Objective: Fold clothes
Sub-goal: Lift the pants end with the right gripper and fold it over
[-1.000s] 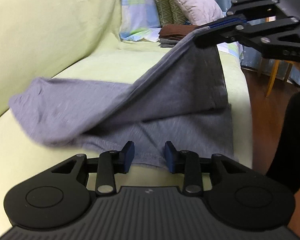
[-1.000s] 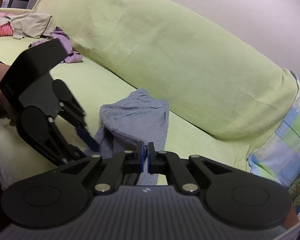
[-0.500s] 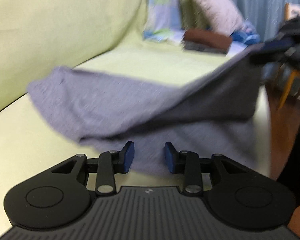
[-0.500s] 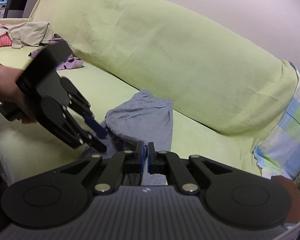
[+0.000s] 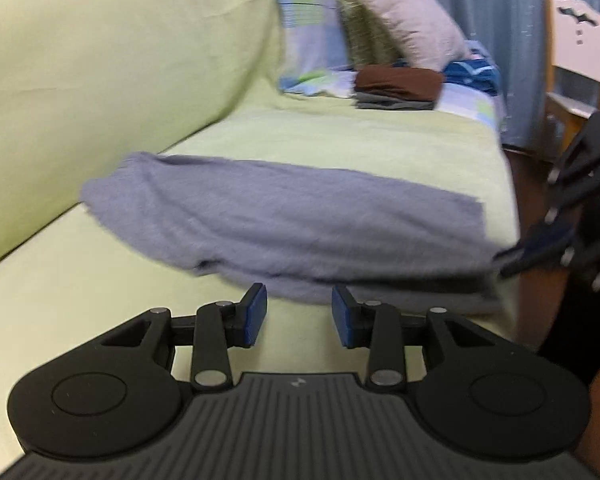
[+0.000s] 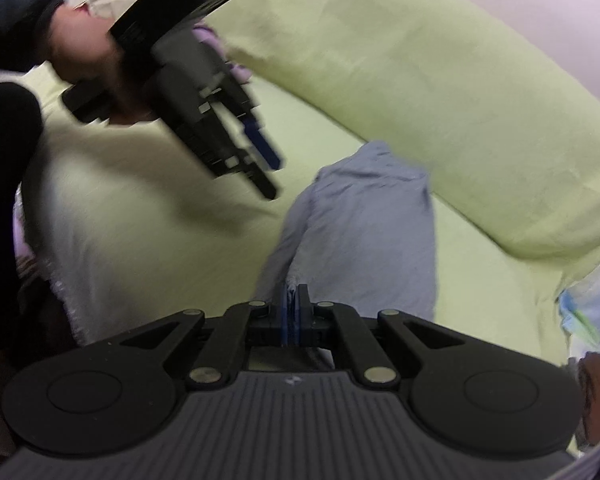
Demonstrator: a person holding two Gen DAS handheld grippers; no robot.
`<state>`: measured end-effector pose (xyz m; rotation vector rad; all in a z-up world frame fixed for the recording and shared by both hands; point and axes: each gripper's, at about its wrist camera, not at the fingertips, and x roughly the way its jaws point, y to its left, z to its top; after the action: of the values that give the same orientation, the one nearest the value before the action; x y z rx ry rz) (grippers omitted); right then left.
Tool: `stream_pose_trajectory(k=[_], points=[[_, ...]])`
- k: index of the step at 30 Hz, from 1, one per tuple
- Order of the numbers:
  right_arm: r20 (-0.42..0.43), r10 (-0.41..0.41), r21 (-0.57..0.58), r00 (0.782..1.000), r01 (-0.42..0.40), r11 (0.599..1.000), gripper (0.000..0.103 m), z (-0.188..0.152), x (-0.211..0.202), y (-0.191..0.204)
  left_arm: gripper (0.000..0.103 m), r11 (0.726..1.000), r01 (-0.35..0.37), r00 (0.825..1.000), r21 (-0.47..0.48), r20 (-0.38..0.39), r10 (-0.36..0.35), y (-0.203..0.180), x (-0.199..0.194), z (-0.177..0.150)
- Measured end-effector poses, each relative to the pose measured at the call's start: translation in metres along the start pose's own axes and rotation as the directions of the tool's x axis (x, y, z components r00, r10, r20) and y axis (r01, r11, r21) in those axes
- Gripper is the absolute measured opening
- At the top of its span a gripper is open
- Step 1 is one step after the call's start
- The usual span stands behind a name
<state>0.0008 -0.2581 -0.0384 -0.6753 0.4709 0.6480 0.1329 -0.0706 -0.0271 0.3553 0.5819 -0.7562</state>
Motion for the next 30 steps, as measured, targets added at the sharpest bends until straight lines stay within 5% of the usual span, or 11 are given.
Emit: stream_pose_trajectory(k=[8, 22, 30], points=[[-0.046, 0.023, -0.013, 0.999, -0.024, 1.000, 0.001, -0.009, 0.013, 0.013, 0.045, 0.968, 0.106, 0.994, 0.229, -0.029, -0.102, -0.034, 0.016, 0.002], [-0.042, 0.081, 0.013, 0.996, -0.081, 0.997, 0.002, -0.010, 0.012, 0.025, 0.045, 0.998, 0.051, 0.999, 0.025, 0.007, -0.052, -0.022, 0.024, 0.012], [-0.020, 0.061, 0.073, 0.998, -0.060, 0.996, 0.005, -0.013, -0.003, 0.011, 0.046, 0.999, 0.014, 0.996, 0.045, -0.089, -0.010, -0.021, 0.028, 0.009]])
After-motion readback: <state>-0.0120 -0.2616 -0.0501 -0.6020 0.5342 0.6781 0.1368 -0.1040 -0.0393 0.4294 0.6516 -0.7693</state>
